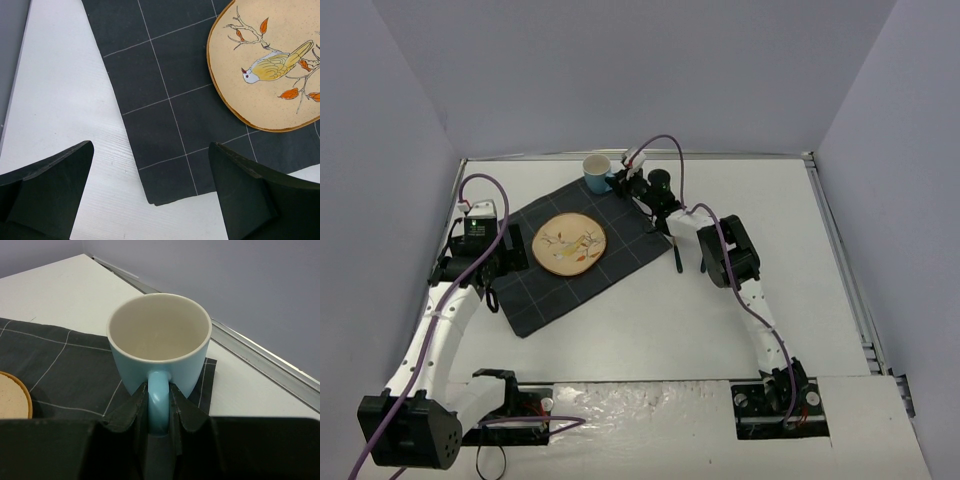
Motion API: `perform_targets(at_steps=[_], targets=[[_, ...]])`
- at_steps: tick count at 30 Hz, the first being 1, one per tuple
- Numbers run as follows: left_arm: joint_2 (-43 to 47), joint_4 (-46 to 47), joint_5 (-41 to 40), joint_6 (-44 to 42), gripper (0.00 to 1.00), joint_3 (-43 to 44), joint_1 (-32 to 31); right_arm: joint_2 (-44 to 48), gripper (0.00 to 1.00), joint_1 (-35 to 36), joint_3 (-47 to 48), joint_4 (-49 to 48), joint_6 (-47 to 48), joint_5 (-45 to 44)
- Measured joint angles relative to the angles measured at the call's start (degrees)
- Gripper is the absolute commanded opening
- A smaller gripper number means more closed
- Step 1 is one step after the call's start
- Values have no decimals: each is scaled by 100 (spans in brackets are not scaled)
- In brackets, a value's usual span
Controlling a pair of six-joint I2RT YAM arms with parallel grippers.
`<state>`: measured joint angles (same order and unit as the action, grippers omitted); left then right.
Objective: Set the dinner table for one person
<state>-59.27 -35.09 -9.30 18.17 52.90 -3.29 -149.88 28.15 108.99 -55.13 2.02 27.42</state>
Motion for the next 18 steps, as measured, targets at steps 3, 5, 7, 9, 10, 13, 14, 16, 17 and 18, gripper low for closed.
perform_targets(at_steps=[3,5,7,9,10,13,14,16,17,18], targets=[[0,2,3,0,97,0,0,30,32,-18,-233,-275,3,-23],[0,4,4,0,97,0,0,56,43,-37,-345,-398,5,-25],[0,5,4,0,97,0,0,139,51,-54,-528,-450,8,-31],[2,7,4,-2,97,0,0,246,59,-86,-716,-451,16,-48],[2,7,4,-2,97,0,0,321,61,-107,-823,-446,17,-72],[2,11,4,-2,97,0,0,654,67,-169,-1178,-395,5,-178],[4,14,4,-2,97,0,0,827,68,-195,-1311,-359,-8,-233],[10,19,7,-2,97,0,0,1228,71,-247,-1601,-271,-34,-370],[14,22,9,-2,97,0,0,1450,73,-273,-1757,-218,-46,-450],[21,26,11,-2,97,0,0,1722,75,-297,-1940,-128,-50,-557]])
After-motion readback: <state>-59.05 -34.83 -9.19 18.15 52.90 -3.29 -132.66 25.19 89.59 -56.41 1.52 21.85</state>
